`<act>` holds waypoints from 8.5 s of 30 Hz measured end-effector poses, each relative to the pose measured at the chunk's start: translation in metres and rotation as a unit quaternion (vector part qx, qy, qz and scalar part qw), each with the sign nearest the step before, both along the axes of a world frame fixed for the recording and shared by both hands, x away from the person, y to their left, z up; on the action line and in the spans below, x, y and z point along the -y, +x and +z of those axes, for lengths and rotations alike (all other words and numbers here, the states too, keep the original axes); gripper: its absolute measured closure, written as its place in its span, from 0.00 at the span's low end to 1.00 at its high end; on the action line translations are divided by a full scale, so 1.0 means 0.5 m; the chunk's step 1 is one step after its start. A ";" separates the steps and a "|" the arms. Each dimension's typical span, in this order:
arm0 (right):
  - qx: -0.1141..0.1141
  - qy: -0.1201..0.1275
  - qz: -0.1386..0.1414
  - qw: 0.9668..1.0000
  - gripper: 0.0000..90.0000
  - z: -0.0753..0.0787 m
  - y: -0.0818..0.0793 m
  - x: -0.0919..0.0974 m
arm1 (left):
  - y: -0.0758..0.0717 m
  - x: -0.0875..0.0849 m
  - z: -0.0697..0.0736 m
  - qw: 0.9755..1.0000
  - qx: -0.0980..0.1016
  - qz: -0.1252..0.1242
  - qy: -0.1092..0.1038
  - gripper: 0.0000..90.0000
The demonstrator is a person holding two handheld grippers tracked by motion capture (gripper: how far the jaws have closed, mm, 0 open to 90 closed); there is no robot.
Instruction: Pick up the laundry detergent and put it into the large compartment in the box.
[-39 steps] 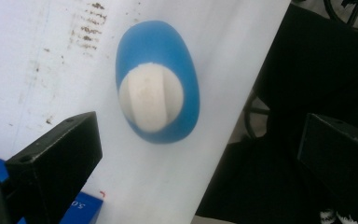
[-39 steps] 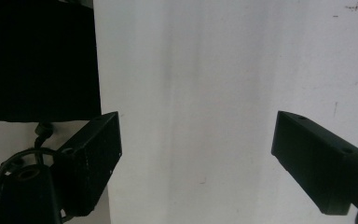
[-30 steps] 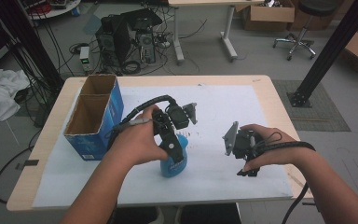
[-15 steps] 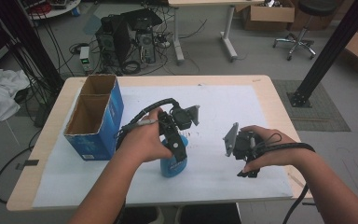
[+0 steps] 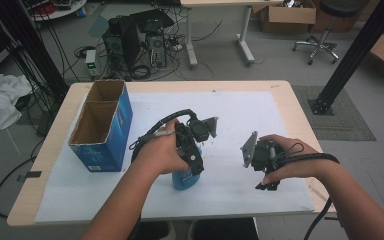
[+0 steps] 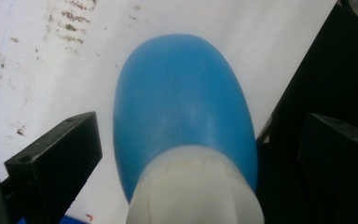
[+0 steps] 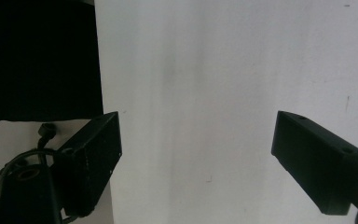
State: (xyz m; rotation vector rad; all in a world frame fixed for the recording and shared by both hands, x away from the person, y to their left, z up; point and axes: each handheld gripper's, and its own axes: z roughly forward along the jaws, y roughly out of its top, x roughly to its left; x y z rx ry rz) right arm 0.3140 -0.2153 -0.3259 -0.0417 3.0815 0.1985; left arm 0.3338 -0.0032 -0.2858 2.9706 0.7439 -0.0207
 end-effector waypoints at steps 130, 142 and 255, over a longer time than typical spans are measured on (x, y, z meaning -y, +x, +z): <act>0.003 0.004 0.007 1.000 0.18 -0.001 0.004 -0.017 | 0.036 -0.114 0.234 0.984 0.046 0.173 0.024 0.43; 0.002 0.001 0.011 1.000 0.18 0.000 0.009 -0.024 | 0.071 -0.188 0.354 0.966 0.053 0.252 0.020 0.43; -0.010 -0.011 0.004 1.000 0.18 -0.006 0.018 -0.042 | 0.197 -0.508 0.010 0.888 -0.025 0.458 0.040 0.43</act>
